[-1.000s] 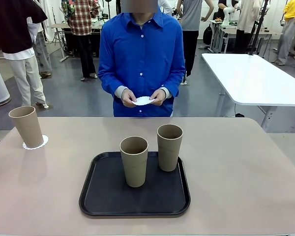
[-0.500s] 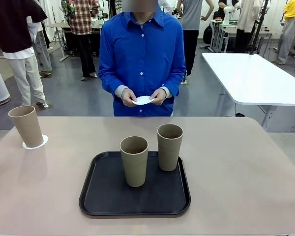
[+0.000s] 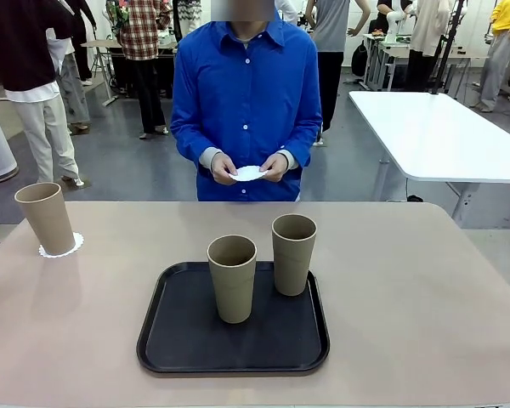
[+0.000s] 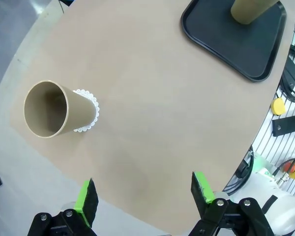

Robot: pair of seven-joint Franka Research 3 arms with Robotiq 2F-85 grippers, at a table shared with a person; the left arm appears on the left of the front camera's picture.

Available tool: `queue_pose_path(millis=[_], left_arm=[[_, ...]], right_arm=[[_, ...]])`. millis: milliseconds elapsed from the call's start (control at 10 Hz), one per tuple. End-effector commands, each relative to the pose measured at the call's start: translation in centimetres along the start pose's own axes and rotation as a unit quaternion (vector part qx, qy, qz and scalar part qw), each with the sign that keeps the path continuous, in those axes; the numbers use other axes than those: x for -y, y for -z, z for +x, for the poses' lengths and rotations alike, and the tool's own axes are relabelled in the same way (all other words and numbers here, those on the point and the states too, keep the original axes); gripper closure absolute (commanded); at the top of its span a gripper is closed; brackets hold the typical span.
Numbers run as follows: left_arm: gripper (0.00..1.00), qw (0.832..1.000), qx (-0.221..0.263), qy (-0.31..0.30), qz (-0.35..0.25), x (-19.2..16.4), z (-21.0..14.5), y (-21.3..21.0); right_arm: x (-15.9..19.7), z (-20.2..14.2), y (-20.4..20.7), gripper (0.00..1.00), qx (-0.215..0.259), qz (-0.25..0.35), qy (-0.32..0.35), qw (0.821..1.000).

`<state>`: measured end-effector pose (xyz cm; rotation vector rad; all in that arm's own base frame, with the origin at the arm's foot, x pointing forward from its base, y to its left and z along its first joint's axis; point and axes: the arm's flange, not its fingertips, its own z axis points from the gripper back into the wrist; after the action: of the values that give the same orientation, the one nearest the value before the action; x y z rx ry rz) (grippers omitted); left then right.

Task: Place coasters on the table and set cups on them.
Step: Take one Reusable plastic cup from the Flat Tray and place it on a coaster set by the human.

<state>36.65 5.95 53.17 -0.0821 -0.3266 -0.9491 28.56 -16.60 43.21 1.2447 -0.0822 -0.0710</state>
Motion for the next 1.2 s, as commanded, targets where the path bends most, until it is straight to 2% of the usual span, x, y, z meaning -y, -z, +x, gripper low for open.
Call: queue_pose_path(millis=[0,400,500,600,800,900,1000,1100], left_arm=[[0.0,1.0,-0.006,-0.01,0.009,0.3,0.1,0.3],[0.0,1.0,0.001,0.001,-0.002,0.0,0.1,0.1],[0.0,0.995,0.023,-0.077,0.057,2.0,-0.8,1.2],[0.0,0.988,0.011,-0.128,0.087,3.9,-1.5,2.1],[0.0,0.97,-0.028,-0.222,0.098,8.5,-3.7,3.3],[0.0,0.969,-0.041,-0.232,0.069,10.7,-5.1,3.7],[0.0,0.967,-0.054,-0.244,0.05,10.9,-5.4,3.2],[0.0,0.974,-0.015,-0.209,0.087,4.4,-2.1,0.8]], right_arm=[[0.0,-0.1,0.0,0.0,0.0,0.005,-0.002,1.0],[0.0,-0.1,0.0,0.0,0.0,0.005,-0.002,1.0],[0.0,-0.1,0.0,0.0,0.0,0.005,-0.002,1.0],[0.0,-0.1,0.0,0.0,0.0,0.005,-0.002,1.0],[0.0,-0.1,0.0,0.0,0.0,0.005,-0.002,1.0],[0.0,-0.1,0.0,0.0,0.0,0.005,-0.002,1.0],[0.0,-0.1,0.0,0.0,0.0,0.005,-0.002,1.0],[0.0,-0.1,0.0,0.0,0.0,0.005,-0.002,1.0]])
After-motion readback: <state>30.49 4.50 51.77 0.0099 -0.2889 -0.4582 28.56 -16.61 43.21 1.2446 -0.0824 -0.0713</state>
